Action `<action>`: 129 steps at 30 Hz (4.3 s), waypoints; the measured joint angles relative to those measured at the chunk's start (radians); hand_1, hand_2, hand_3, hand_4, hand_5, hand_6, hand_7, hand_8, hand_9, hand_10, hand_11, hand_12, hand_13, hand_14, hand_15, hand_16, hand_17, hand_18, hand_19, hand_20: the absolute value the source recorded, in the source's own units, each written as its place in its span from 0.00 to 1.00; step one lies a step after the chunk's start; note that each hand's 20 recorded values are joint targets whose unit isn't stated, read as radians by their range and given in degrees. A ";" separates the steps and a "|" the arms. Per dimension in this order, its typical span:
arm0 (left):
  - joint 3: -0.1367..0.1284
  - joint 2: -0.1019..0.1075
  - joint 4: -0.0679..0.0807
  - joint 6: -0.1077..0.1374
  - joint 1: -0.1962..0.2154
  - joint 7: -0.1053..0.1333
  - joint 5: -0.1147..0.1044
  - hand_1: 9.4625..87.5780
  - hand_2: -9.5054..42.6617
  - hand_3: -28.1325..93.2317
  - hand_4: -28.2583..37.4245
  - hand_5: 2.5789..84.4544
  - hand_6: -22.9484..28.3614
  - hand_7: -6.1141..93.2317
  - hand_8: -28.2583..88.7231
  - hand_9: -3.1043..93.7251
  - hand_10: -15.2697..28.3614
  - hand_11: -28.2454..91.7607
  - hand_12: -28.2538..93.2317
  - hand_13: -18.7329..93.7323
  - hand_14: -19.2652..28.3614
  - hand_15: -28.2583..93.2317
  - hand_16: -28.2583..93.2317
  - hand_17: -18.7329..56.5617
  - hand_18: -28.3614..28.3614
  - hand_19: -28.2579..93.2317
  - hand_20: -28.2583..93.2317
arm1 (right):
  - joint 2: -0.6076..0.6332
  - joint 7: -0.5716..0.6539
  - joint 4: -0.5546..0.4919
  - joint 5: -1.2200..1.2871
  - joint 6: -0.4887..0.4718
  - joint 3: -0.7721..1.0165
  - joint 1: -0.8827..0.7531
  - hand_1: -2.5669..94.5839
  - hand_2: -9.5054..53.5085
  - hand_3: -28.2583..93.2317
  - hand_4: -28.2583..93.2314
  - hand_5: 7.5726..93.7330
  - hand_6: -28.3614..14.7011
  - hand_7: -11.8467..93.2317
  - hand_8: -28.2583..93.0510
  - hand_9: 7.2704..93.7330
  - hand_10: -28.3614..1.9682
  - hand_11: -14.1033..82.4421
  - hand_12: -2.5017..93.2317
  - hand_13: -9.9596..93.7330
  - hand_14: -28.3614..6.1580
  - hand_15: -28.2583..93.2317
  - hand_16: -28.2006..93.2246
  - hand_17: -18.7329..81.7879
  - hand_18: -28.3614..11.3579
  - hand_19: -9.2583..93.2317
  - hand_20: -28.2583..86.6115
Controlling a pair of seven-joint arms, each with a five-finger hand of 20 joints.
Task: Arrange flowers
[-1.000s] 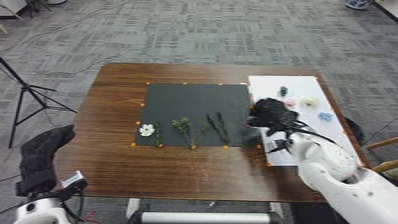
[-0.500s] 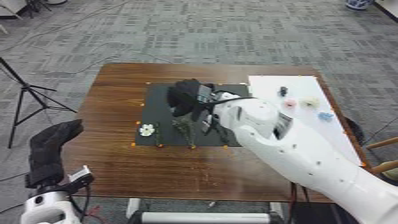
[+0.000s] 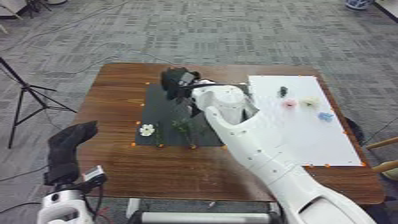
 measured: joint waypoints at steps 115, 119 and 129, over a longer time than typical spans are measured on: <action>-0.081 -0.052 -0.055 -0.157 0.110 -0.085 0.057 0.29 0.25 0.79 0.08 0.66 0.46 0.30 0.16 0.61 0.68 0.46 0.36 0.56 0.78 0.50 0.24 0.32 0.76 0.36 0.40 | 0.810 0.426 -0.491 0.575 0.317 0.438 -0.620 0.67 0.00 0.70 0.08 0.83 0.61 0.30 0.33 0.97 0.62 0.26 0.38 1.00 0.79 0.69 0.52 0.80 0.34 1.00 0.73; -0.083 -0.051 -0.056 -0.158 0.111 -0.086 0.057 0.29 0.25 0.79 0.08 0.66 0.46 0.30 0.16 0.61 0.68 0.46 0.36 0.56 0.78 0.50 0.24 0.32 0.76 0.36 0.40 | 0.823 0.395 -0.547 0.667 0.334 0.365 -0.532 0.67 0.00 0.70 0.08 0.84 0.61 0.30 0.34 0.97 0.61 0.26 0.38 1.00 0.79 0.69 0.52 0.80 0.34 1.00 0.73; -0.081 -0.051 -0.054 -0.171 0.100 -0.091 0.061 0.29 0.25 0.79 0.09 0.66 0.46 0.30 0.16 0.61 0.68 0.46 0.36 0.56 0.78 0.50 0.24 0.31 0.76 0.37 0.41 | 0.774 0.297 -0.585 0.534 0.277 0.250 -0.324 0.43 0.00 0.77 0.10 0.70 0.65 0.31 0.21 0.79 0.56 0.33 0.25 0.94 0.71 0.70 0.54 0.74 0.30 1.00 0.76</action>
